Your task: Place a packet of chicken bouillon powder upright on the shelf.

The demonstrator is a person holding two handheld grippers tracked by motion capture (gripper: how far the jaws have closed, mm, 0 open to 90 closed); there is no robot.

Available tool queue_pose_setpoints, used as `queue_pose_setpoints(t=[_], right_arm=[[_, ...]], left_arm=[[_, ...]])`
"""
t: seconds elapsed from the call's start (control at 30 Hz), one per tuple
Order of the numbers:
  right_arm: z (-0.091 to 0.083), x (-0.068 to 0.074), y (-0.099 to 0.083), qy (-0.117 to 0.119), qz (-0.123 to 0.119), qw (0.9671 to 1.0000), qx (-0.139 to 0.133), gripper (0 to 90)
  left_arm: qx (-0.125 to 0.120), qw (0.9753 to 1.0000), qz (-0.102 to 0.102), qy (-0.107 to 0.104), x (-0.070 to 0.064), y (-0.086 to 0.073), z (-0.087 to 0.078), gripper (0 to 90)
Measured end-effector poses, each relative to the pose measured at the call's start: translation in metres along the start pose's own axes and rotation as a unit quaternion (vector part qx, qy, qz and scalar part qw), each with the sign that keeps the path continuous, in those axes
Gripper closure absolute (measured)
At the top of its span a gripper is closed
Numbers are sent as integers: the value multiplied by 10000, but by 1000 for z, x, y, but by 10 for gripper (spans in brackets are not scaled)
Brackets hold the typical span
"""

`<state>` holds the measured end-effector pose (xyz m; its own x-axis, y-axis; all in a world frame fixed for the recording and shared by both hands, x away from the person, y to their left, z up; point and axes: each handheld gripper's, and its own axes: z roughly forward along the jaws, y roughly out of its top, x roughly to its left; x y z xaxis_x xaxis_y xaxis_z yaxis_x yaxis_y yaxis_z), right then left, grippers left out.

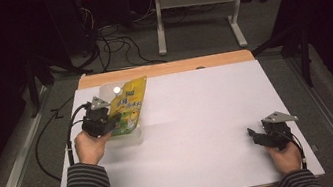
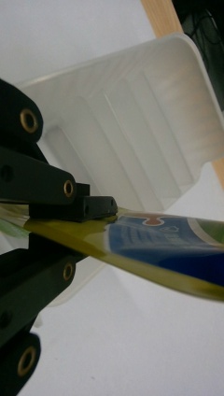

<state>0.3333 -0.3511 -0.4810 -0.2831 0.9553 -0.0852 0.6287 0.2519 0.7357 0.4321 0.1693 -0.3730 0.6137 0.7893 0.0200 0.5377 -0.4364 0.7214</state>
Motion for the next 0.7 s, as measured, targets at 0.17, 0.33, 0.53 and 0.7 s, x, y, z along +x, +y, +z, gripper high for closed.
queue_pose_setpoints(t=[0.17, 0.33, 0.53, 0.7], right_arm=[[0, 0, 0, 8, 30, 10000, 17, 355], [0, -1, 0, 29, 80, 10000, 42, 347], [0, 0, 0, -31, 41, 10000, 14, 340], [0, -1, 0, 13, 108, 9999, 48, 338]], left_arm=[[78, 10000, 4, 24, 1, 0, -2, 851], [51, 9998, -162, -132, 5, 2, -10, 803], [307, 9992, -211, -122, 6, 4, -15, 844], [379, 9992, -18, -92, 3, 4, -15, 900]])
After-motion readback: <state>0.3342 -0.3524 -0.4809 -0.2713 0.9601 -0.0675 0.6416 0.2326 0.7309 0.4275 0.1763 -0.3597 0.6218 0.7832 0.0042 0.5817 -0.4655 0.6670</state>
